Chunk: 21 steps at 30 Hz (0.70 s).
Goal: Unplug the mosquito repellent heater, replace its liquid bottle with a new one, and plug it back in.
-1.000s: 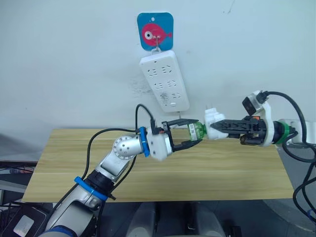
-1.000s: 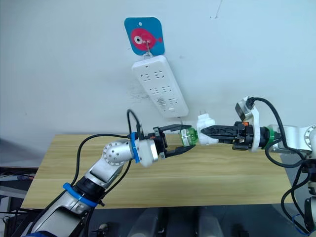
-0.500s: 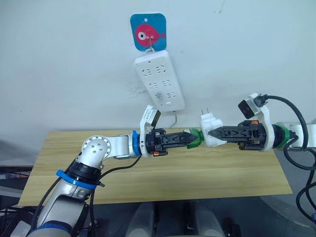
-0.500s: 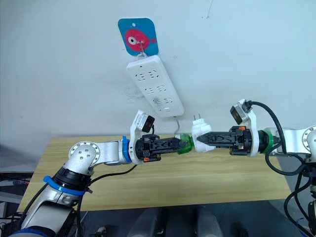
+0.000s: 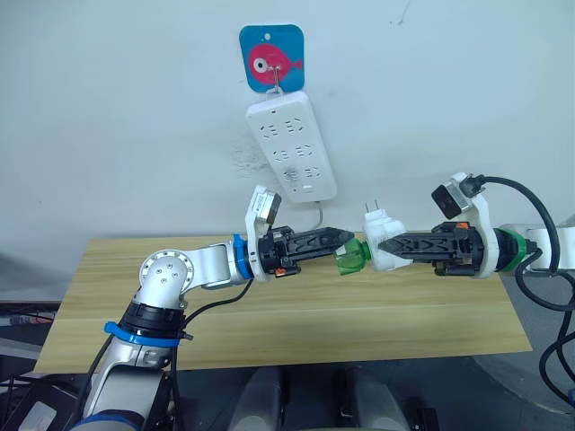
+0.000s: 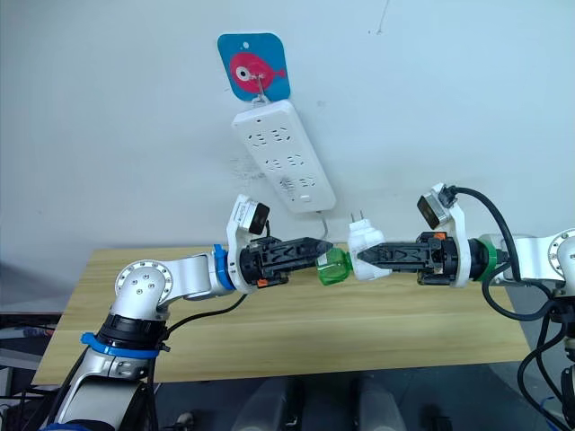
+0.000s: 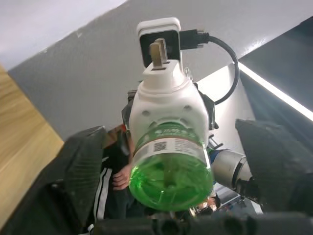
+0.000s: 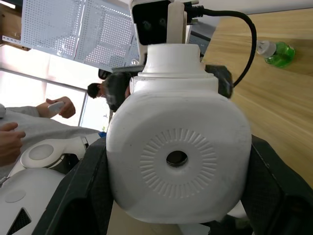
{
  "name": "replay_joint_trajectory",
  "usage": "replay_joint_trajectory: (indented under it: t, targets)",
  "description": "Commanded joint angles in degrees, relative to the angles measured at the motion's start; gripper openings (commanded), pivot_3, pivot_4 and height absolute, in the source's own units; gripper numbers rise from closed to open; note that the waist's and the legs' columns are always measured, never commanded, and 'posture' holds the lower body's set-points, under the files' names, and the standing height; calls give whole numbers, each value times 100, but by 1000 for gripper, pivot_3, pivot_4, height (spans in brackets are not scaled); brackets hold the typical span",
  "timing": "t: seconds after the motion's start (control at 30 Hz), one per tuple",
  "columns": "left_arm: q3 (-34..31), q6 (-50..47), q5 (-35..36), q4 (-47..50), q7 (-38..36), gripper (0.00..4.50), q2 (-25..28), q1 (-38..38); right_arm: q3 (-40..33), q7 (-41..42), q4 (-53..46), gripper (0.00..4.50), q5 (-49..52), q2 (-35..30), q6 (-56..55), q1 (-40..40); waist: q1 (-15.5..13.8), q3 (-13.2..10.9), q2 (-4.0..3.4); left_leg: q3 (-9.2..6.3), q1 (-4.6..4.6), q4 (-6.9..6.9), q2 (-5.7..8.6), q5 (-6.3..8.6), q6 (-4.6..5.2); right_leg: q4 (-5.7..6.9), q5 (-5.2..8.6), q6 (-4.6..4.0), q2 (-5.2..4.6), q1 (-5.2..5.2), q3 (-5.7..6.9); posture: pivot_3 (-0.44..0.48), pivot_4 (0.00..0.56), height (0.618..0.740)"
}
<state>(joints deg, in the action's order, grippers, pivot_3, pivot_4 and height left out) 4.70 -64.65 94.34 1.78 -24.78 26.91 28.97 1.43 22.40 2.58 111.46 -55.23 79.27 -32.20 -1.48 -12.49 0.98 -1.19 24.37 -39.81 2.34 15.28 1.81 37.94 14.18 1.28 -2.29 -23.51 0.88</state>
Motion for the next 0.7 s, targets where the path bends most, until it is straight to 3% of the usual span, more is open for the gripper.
replay_joint_trajectory:
  t: [0.03, 0.2, 0.23, 0.3, 0.37, 0.53, 0.7]
  targets:
    - [-305, -24, -420, 320, -346, 4468, 273, -109, -165, 30, 38, 2977, 154, -79, -23, -49, 0, -1, 0, 0, 0, 1, 0, 0, 0, 1, 0, 0, 0, -2, 0, 97, 216, 740]
    - [-280, 635, -1962, 1228, -1521, 4468, 1042, -545, -269, -110, 295, 2977, 154, -111, -71, -65, 6, 0, -1, 3, 0, 7, -1, 0, 0, -2, 2, -4, 0, -5, -2, 96, 211, 740]
    - [-86, 1050, -2577, 1572, -1877, 4468, 1278, -680, -293, -158, 385, 2977, 154, -123, -87, -59, 0, -1, -3, 6, 0, 13, -1, 0, 0, -8, 3, -6, -2, -4, -3, 102, 208, 740]
    - [537, 2638, -4456, 2029, -2391, 4468, 1608, -936, -315, -275, 569, 2977, 154, -104, -127, -74, -12, 1, -5, 9, 1, 20, -1, 0, -1, -19, 4, -9, -7, -5, -2, 102, 208, 740]
    - [933, 4278, -5938, 2055, -2680, 4468, 1585, -1140, -318, -329, 663, 2977, 154, -78, -114, -99, -50, 1, -7, 18, 0, 40, 2, 0, 0, -33, 6, -13, -17, -3, -5, 113, 207, 740]
    - [1144, 8849, -9263, 965, -1612, 4468, 761, -1175, -267, -493, 819, 2977, 154, 67, -101, -279, -182, 3, -9, 33, 2, 90, 1, -9, 5, -104, -23, -6, -25, -8, -6, 113, 207, 740]
    - [1032, 10120, -10582, 305, -632, 4468, 247, -851, -236, -574, 794, 2977, 154, 208, -53, -309, -238, 3, -8, 36, 38, 99, 2, -6, 11, -102, -27, -1, -30, -47, -5, 119, 202, 740]
